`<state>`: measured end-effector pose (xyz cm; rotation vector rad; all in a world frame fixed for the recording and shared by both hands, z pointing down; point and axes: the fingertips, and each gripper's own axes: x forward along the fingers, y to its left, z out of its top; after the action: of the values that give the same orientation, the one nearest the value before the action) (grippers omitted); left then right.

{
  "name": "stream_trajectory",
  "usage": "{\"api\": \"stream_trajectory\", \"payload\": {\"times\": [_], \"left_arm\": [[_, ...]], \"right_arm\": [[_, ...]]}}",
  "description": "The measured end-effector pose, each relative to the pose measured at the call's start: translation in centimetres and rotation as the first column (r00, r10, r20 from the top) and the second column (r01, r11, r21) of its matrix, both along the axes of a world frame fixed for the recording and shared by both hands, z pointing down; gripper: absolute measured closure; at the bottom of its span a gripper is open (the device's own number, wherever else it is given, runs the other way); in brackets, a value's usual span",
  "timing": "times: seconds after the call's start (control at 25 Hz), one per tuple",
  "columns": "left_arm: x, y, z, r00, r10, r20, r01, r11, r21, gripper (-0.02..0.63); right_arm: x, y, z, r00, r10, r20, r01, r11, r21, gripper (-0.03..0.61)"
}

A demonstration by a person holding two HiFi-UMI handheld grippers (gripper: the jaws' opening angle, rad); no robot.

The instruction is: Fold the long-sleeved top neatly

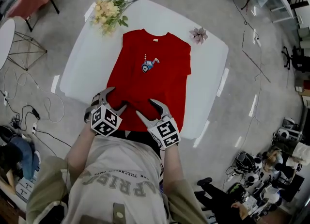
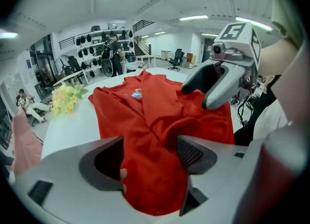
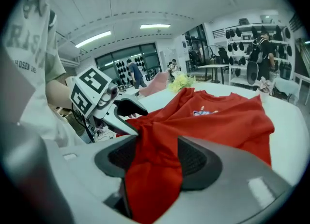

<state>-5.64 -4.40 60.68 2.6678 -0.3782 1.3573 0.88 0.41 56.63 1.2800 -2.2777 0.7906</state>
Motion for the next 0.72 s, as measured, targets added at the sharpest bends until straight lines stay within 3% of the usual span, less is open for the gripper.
{"api": "stream_trajectory", "payload": {"times": [0.2, 0.28, 0.36, 0.48, 0.56, 0.72], "left_arm": [[-1.0, -0.9, -4.2, 0.988, -0.132, -0.077, 0.135, 0.991, 0.028, 0.281], [0.8, -0.8, -6.2, 0.98, -0.152, -0.126, 0.16, 0.986, 0.051, 0.281], [4.2, 0.5, -7.0, 0.984, -0.112, -0.139, 0.121, 0.991, 0.058, 0.281], [8.6, 2.9, -5.2, 0.997, -0.035, -0.072, 0.039, 0.997, 0.06, 0.281], [10.2, 4.3, -3.2, 0.999, -0.028, -0.022, 0.029, 0.999, 0.03, 0.281], [11.2, 5.9, -0.2, 0.996, -0.075, 0.047, 0.077, 0.996, -0.043, 0.281]], "right_arm": [[9.6, -0.4, -1.9, 0.988, 0.153, -0.036, -0.151, 0.987, 0.049, 0.324], [14.9, -1.1, -1.5, 0.964, 0.258, -0.07, -0.255, 0.965, 0.056, 0.324], [19.8, -1.9, -0.8, 0.933, 0.347, -0.097, -0.344, 0.938, 0.05, 0.324], [25.1, -4.1, 0.7, 0.9, 0.425, -0.1, -0.426, 0.905, 0.012, 0.324], [27.1, -5.9, 2.1, 0.893, 0.441, -0.091, -0.445, 0.895, -0.028, 0.324], [27.9, -8.7, 4.7, 0.923, 0.375, -0.089, -0.383, 0.918, -0.105, 0.325]]}}
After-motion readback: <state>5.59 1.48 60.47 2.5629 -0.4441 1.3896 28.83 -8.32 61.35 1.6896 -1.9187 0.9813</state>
